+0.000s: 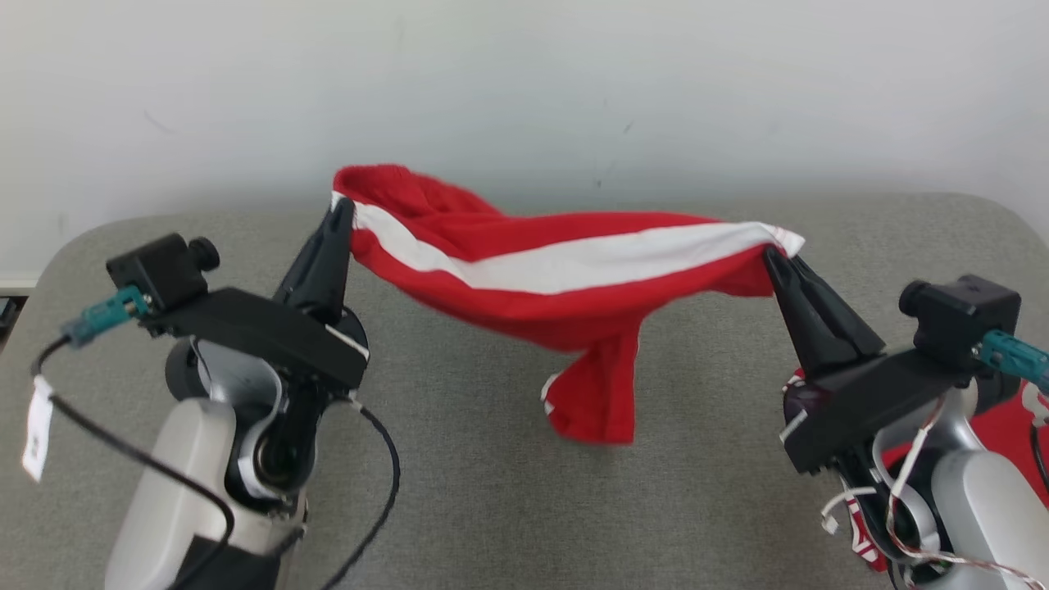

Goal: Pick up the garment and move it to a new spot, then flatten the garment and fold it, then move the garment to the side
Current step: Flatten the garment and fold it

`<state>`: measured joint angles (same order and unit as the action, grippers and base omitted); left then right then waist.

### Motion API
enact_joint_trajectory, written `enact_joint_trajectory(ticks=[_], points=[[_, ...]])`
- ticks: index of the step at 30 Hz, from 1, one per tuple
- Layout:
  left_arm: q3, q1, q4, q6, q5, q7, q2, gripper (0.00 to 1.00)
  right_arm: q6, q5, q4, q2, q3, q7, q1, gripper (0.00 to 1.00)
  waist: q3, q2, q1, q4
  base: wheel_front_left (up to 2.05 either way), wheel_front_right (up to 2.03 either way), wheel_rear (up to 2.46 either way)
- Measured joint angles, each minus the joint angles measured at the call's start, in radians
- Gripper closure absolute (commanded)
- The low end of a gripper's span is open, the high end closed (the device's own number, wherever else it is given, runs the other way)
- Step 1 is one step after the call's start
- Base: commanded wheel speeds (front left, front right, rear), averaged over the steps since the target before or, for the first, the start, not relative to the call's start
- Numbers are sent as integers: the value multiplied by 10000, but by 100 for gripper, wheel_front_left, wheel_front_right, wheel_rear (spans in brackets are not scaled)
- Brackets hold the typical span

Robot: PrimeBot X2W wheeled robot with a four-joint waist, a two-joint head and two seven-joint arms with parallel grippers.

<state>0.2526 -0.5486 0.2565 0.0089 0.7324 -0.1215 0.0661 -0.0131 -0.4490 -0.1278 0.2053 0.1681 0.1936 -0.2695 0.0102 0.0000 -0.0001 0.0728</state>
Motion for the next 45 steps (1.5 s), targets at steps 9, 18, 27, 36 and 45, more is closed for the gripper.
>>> enact_joint_trajectory(ticks=[9, 18, 27, 36, 45], points=[[489, 1307, -1367, 313, -2, -514, 40, 100, -130, -322, -830, 282, -309, 627, 897, 100, 70, 0, -1, -142, 0, 0, 0], [-320, -1614, 1127, 888, -79, -263, -107, 100, -31, -52, 3626, -838, 556, 955, -4250, 100, 691, 1, 3, -453, 0, 0, 0], [-817, -3793, 1450, 966, -201, 1590, -391, 100, 242, 566, 4263, -397, 483, -178, -6146, 100, 1432, 1, 3, -628, 0, 0, 0], [-654, -1060, 3327, 1049, -115, 2199, -368, 100, 796, 658, 5149, -474, 1599, -79, -3522, 100, 2249, 2, 3, -489, 0, 0, 0], [-151, -924, 4815, 752, -102, 2546, -374, 100, 1018, 665, 6111, -293, 1802, -35, -3101, 100, 2680, 2, 2, -543, 0, 0, 0]])
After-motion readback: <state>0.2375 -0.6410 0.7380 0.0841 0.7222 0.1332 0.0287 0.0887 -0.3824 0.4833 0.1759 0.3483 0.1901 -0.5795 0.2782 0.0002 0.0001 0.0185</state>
